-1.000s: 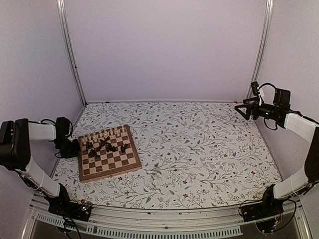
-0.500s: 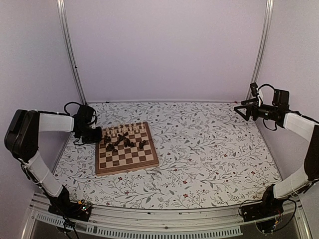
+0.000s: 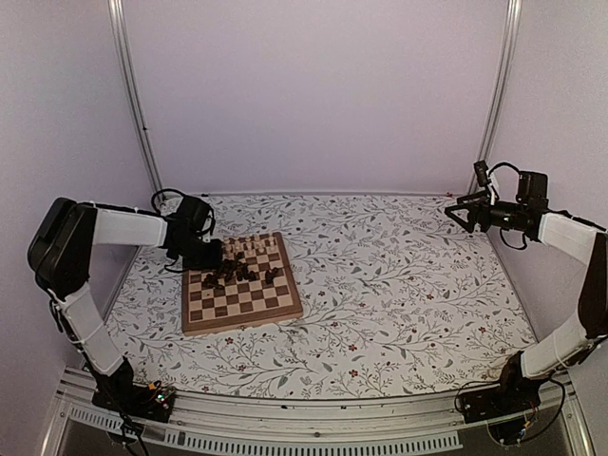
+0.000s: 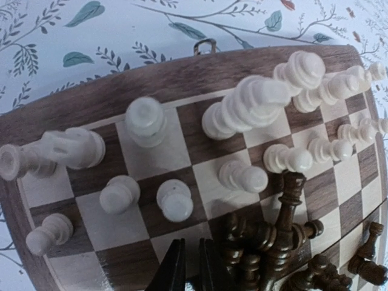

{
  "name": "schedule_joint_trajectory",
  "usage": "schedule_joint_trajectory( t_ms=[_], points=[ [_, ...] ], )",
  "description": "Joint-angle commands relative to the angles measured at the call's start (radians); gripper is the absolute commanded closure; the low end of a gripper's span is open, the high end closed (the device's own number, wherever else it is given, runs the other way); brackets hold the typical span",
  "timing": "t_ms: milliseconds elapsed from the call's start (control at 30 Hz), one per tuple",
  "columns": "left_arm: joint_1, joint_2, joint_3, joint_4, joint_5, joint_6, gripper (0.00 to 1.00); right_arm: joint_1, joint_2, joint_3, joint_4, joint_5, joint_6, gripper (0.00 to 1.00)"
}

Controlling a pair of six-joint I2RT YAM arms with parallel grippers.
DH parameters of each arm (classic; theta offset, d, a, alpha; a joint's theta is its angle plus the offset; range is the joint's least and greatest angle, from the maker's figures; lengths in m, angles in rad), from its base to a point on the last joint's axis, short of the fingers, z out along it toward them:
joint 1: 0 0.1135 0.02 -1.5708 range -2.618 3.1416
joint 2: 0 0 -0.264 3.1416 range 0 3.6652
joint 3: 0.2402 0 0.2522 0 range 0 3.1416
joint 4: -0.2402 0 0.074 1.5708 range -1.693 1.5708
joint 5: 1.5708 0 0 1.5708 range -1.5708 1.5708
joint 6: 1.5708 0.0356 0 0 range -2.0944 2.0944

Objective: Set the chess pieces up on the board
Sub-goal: Adjust the chessboard at the center of the board.

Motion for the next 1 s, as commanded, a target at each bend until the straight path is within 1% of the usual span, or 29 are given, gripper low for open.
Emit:
schedule_joint_trajectory(
  t_ms=[0,133,233,300,400,467,533,600,667,733,833,967],
  points=[
    [-0.002,-0.111,-0.031,-0.078,-0.045,-0.012,0.87,-0.004,0.020,0.039,-0.017,-0.024,-0.013,0.11],
    [-0.002,-0.246,-0.058,-0.091,-0.052,0.002,0.87,-0.004,0.026,0.040,-0.020,-0.027,-0.014,0.11],
    [0.001,-0.352,-0.079,-0.103,-0.103,0.009,0.87,-0.004,0.029,0.042,-0.022,-0.031,-0.013,0.11],
    [0.016,-0.403,-0.111,-0.108,-0.148,-0.012,0.82,-0.004,0.031,0.043,-0.023,-0.034,-0.013,0.11],
    [0.081,-0.433,-0.149,-0.127,-0.189,-0.067,0.70,-0.004,0.034,0.045,-0.027,-0.039,-0.013,0.12],
    [0.145,-0.432,-0.180,-0.118,-0.161,-0.098,0.65,-0.004,0.034,0.047,-0.028,-0.042,-0.013,0.12],
    [0.204,-0.417,-0.208,-0.088,-0.121,-0.123,0.63,-0.004,0.032,0.047,-0.028,-0.044,-0.013,0.12],
    [0.239,-0.392,-0.230,-0.041,-0.077,-0.132,0.62,-0.004,0.030,0.047,-0.030,-0.045,-0.012,0.12],
    [0.252,-0.351,-0.238,-0.012,-0.037,-0.136,0.62,-0.004,0.029,0.047,-0.031,-0.046,-0.013,0.12],
    [0.257,-0.312,-0.237,0.011,-0.027,-0.136,0.63,-0.004,0.028,0.047,-0.031,-0.045,-0.013,0.12],
    [0.270,-0.254,-0.238,0.062,-0.002,-0.127,0.67,-0.004,0.028,0.047,-0.031,-0.045,-0.015,0.12],
    [0.278,-0.171,-0.228,0.128,0.055,-0.112,0.69,-0.004,0.036,0.048,-0.036,-0.049,-0.018,0.12]
  ],
)
